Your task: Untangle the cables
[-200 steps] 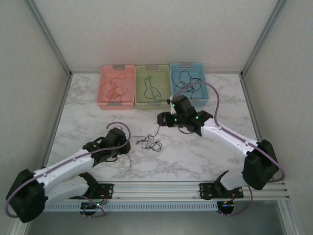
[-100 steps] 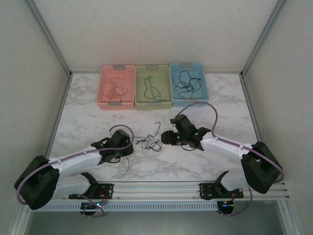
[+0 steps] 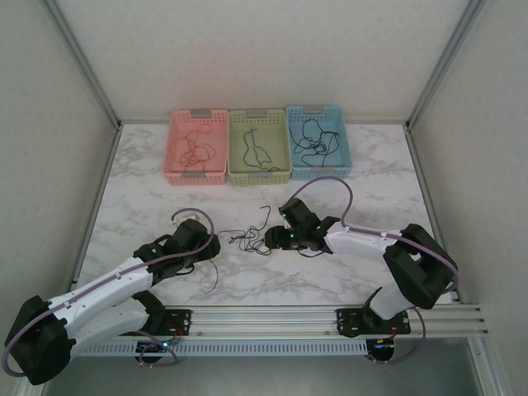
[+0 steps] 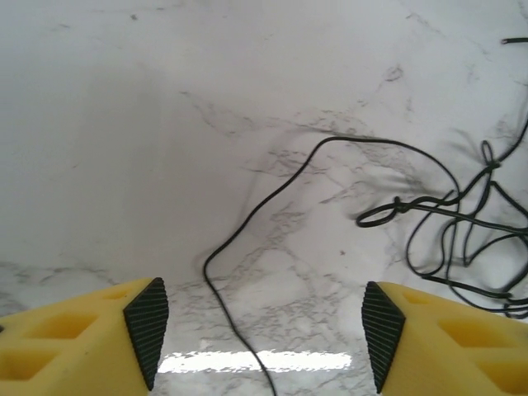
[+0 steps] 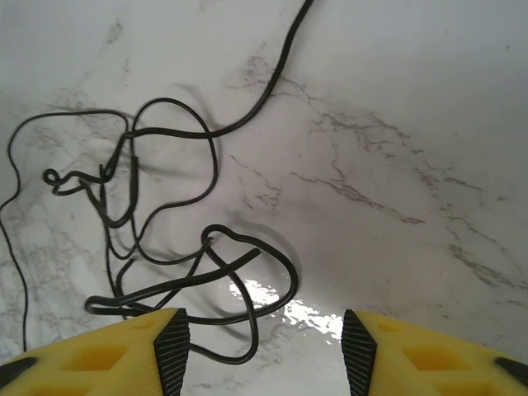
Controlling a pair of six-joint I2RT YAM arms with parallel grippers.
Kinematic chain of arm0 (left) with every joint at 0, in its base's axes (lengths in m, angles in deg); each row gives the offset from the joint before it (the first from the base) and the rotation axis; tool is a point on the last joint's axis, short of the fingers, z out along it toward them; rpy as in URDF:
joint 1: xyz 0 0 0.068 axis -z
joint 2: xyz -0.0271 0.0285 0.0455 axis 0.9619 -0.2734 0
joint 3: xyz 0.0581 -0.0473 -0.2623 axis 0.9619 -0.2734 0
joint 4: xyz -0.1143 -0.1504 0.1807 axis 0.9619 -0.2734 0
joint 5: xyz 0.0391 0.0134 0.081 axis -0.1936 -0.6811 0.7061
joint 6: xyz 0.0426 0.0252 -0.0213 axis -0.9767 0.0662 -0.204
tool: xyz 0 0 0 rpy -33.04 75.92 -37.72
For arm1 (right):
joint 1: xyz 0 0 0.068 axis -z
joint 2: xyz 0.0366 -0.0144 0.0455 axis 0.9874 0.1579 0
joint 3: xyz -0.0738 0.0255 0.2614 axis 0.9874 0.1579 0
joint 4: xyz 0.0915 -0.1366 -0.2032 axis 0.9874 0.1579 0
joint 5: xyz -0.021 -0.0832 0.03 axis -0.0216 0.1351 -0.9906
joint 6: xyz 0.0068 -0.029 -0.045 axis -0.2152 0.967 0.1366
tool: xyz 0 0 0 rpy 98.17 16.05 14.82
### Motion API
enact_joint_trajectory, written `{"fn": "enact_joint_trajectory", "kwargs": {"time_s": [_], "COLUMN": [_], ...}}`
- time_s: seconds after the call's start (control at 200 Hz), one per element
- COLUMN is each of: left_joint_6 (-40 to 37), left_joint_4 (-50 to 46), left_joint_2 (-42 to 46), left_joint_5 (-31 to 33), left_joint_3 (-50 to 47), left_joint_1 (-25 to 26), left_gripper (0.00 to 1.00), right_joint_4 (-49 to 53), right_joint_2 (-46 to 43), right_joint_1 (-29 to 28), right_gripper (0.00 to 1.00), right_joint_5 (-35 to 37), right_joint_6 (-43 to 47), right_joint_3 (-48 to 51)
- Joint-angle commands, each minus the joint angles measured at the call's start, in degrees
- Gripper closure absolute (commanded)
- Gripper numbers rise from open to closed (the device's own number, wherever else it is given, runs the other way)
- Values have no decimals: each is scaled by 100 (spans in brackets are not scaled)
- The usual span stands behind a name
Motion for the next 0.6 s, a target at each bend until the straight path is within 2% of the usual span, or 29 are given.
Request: {"fn": "enact_joint_trajectory", "kwargs": {"time_s": [0.0,0.25,0.44,0.501,0.596], "left_joint_6": [128,212,203,183,147], "left_joint_4": [-316,83,488,643,820], "left_joint_2": [-91,-588,-1032,-1242,-1577], "left_joint_5": [198,-86,-288,-325,-390], "left_joint_3": [-46,-209,-264,-266,-224], "left_joint_1": [-48,-39,-37,-30,-30], "left_gripper": [32,29,31,32,40], "right_joint_4": [-101,-196,-219,-206,-149], "right_joint_2": [193,337,310,263,178], "right_joint_1": [-81,-79,-81,-80,-79], "right_gripper": [47,53,64,65,67], "right_joint_5": [12,57,-4,26,53], "right_joint_6": [-89,-135,-153,-152,-121], "right_joint_3": [-182,-198,-254,-262,-313]}}
